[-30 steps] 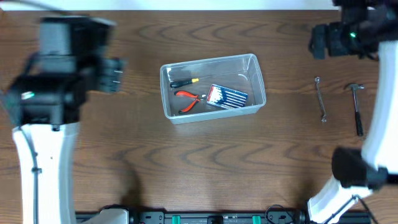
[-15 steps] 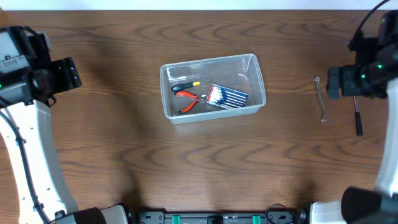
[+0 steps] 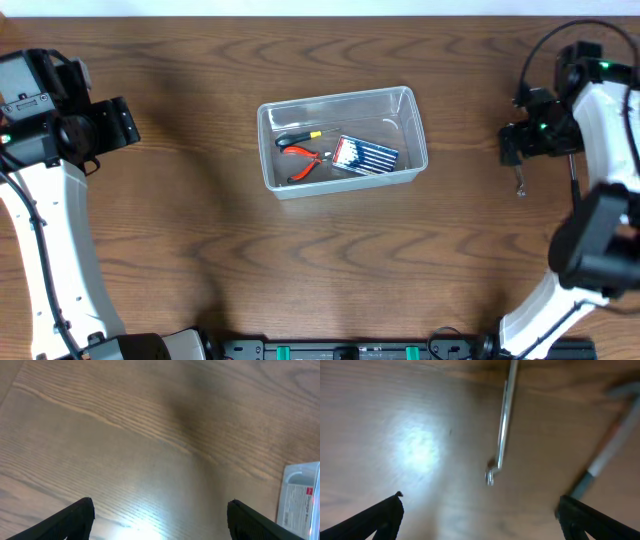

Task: Pack container
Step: 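Withdraw the left arm and lower the right gripper onto the silver wrench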

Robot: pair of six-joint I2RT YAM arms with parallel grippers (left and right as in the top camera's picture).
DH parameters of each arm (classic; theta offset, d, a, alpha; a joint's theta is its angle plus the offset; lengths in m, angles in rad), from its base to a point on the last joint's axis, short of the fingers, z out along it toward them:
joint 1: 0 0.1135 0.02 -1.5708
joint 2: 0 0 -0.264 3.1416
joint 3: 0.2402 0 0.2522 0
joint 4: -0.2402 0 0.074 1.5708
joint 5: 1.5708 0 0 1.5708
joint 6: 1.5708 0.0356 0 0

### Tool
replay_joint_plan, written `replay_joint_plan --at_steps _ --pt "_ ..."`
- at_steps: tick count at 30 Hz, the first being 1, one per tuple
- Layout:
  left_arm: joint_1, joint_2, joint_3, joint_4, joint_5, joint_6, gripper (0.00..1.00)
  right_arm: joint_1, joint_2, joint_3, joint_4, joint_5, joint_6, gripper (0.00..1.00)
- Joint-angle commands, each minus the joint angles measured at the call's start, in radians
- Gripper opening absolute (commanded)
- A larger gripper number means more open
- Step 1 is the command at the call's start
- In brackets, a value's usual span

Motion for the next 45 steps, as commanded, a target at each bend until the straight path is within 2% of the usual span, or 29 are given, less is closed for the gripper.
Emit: replay_joint_plan --at_steps 1,8,19,39,41,45 --pt "0.001 -0.004 0.002 -0.004 0.009 0.010 0.83 -0.032 0.087 -0.008 0.021 -0.005 -0.037 0.99" --pt "0.001 -0.003 0.002 -0.008 0.009 0.033 0.83 -0.051 0.200 -0.008 0.090 -0.005 -0.019 0.99" --pt "0.001 -0.003 0.002 -0.031 0.009 0.037 0.83 -0.051 0.210 -0.008 0.196 -0.002 -0.013 0.99" --pt "0.001 -0.003 0.002 -0.030 0.009 0.037 0.83 -0.049 0.292 -0.008 0.198 -0.005 0.011 0.99" --pt "0.001 -0.003 0.002 -0.030 0.009 0.040 0.83 -0.049 0.292 -0.008 0.200 -0.005 0.011 0.94" --pt "0.001 -0.003 0.002 -0.030 0.009 0.040 0.83 -0.049 0.292 -0.008 0.201 -0.005 0.018 0.70"
